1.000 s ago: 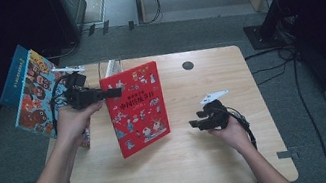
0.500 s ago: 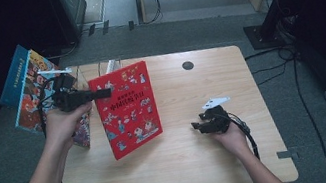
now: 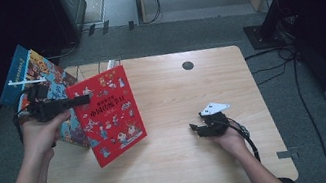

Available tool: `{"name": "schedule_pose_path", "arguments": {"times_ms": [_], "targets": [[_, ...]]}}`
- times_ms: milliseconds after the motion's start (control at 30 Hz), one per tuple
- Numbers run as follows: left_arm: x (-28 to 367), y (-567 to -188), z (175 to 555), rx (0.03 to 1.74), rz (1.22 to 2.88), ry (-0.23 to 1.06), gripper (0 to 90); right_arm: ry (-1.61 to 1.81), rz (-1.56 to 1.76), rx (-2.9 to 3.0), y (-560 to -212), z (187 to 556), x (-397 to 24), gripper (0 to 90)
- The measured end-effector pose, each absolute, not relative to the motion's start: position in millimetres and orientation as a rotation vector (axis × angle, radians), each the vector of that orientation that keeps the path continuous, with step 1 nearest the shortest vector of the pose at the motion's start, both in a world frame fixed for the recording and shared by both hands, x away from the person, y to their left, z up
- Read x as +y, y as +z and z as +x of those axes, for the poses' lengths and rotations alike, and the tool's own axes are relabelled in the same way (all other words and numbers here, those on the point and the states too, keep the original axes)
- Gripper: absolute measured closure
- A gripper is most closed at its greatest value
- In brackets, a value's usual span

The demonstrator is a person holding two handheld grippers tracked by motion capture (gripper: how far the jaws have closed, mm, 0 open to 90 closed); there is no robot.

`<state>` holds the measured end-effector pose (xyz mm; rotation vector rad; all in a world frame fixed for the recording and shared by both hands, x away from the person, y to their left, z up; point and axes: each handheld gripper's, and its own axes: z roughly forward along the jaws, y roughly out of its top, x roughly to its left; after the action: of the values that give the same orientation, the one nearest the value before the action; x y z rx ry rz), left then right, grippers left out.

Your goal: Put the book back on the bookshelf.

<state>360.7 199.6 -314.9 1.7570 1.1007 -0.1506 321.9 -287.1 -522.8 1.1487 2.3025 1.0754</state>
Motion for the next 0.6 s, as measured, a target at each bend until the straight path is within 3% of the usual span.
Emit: {"name": "schedule_pose_path", "arguments": {"times_ms": [600], "targets": [[247.0, -305.2, 345.7, 1.236, 1.717, -0.059, 80.5, 1.046, 1.221, 2.261, -523.0, 321.1, -284.7, 28.3]]}}
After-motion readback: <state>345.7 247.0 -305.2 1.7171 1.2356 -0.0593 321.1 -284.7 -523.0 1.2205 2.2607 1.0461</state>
